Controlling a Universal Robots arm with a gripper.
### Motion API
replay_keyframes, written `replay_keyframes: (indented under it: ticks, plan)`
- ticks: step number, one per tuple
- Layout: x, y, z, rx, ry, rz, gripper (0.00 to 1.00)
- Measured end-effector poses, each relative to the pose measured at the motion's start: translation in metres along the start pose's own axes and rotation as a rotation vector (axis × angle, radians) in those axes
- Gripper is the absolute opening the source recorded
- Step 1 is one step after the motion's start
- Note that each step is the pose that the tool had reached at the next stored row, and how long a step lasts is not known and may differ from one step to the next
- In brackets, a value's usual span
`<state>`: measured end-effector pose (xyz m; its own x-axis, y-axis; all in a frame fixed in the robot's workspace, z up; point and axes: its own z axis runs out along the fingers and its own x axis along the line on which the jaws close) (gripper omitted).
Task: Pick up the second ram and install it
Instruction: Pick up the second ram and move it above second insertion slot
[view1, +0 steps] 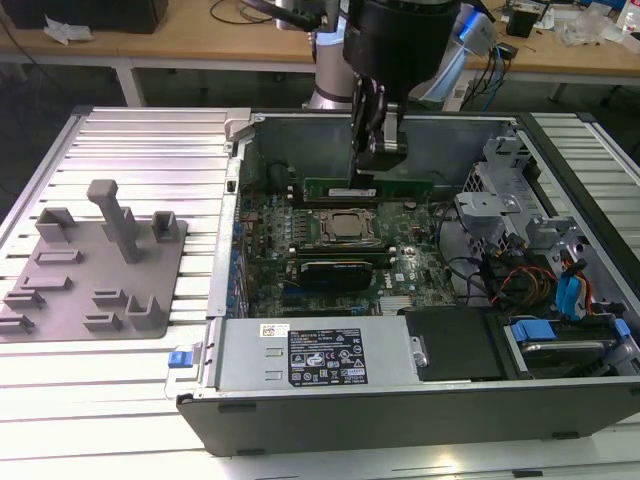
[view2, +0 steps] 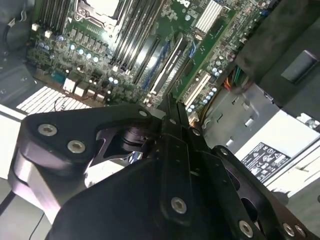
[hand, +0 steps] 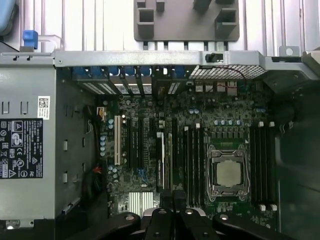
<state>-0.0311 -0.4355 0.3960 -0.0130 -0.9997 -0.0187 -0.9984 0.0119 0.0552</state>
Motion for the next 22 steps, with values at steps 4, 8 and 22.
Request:
replay_keyframes:
  ticks: [4,8,22]
  plan:
    - [-0.0019,-0.0035,0.0074,-0.0012,-0.0001,0.0,0.09]
    - [-0.0033,-0.0065,0.0119,-0.0027,0.0001,0.0,0.09]
    - [-0.0044,-0.0077,0.0227,-0.0033,0.0,0.0,0.09]
